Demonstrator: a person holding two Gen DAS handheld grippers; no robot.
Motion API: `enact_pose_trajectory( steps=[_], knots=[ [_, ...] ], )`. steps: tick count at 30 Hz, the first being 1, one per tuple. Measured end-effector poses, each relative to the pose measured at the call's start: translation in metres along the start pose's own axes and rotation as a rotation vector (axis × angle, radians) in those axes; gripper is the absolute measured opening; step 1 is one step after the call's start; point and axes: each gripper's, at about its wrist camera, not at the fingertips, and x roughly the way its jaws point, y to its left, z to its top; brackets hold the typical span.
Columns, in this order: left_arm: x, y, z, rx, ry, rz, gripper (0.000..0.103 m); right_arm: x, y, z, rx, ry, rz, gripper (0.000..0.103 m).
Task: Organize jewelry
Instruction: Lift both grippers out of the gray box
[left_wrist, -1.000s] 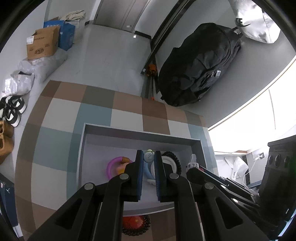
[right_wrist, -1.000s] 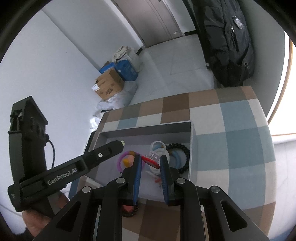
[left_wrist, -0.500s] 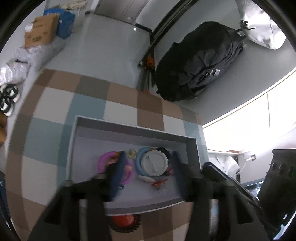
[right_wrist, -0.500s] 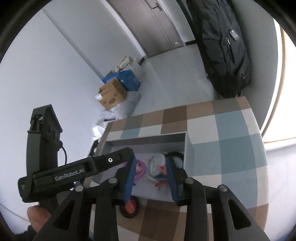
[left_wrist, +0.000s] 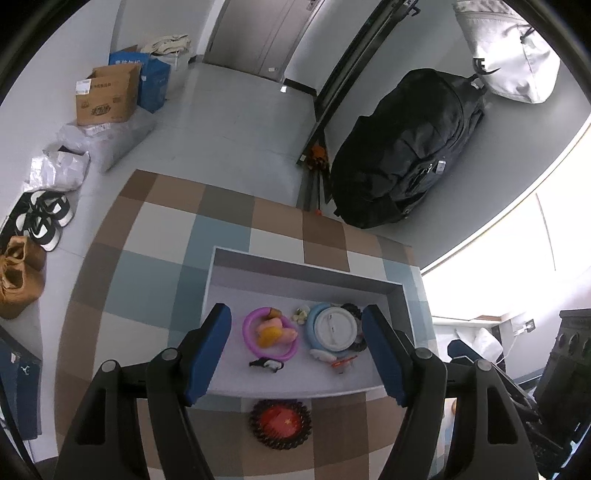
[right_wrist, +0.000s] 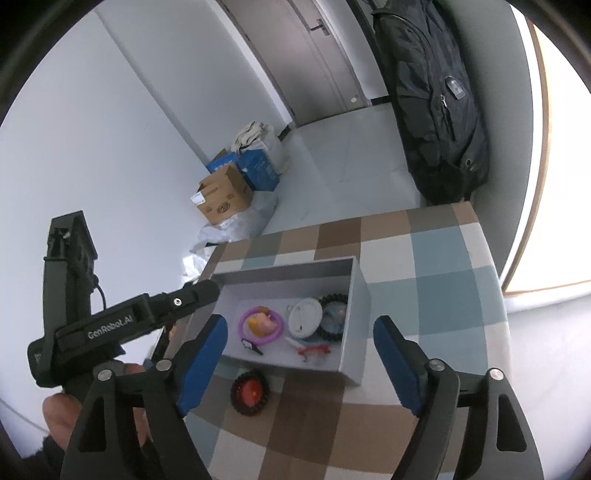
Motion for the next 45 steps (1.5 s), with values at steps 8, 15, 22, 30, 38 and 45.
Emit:
enact_pose_trajectory(
  steps=[8,15,22,30,38,45],
  knots=[
    [-0.017,0.000,-0.015,0.041,-0.050,0.062,0.069,-0.008,0.010,-0.014,-0.051,0.001,-0.009,0.093],
    [-0.030,0.006,-0.037,0.081,-0.087,0.118,0.069,-0.016,0.016,-0.025,-0.068,-0.004,-0.026,0.096],
    [-0.035,0.013,-0.052,0.116,-0.102,0.187,0.069,-0.009,0.020,-0.035,-0.078,0.029,-0.047,0.099],
    [-0.048,0.030,-0.056,0.086,-0.123,0.212,0.070,0.019,0.034,-0.052,-0.119,0.120,-0.065,0.100],
    [-0.049,0.052,-0.058,0.050,-0.102,0.220,0.077,0.052,0.056,-0.065,-0.187,0.198,-0.067,0.100],
    [-0.048,0.065,-0.054,0.002,-0.078,0.214,0.077,0.077,0.070,-0.073,-0.231,0.238,-0.082,0.100]
  ],
)
